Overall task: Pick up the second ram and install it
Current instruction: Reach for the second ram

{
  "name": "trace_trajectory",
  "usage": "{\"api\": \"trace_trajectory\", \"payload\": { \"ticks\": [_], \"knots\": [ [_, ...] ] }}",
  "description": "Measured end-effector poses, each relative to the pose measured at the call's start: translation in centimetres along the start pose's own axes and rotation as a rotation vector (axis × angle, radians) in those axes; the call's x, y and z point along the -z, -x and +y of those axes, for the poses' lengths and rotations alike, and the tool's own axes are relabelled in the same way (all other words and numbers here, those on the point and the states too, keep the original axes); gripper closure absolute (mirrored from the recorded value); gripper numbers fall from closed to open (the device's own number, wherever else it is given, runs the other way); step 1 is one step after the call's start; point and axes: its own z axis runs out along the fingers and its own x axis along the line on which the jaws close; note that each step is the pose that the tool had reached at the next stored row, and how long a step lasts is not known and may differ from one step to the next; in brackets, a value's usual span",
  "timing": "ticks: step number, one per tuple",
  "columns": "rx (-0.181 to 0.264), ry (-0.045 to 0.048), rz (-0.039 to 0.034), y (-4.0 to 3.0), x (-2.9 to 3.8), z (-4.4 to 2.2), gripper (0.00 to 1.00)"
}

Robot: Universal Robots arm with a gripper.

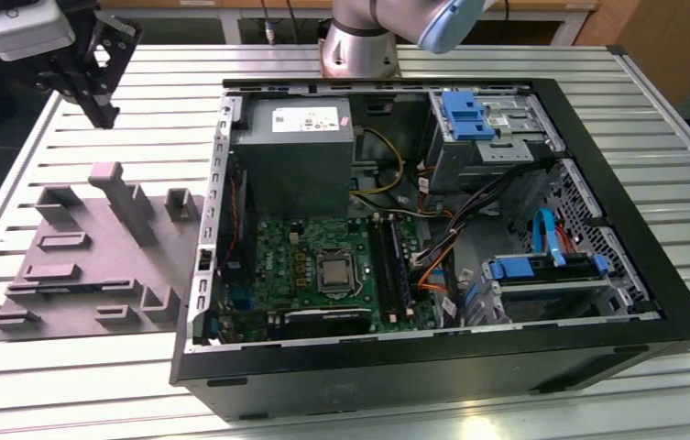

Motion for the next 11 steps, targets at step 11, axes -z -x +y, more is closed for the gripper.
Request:
{"api": "trace_trajectory", "payload": {
  "ticks": [11],
  "knots": [
    [0.0,0.0,0.0,-0.44,-0.02,-0.2,0.89]
  ]
}}
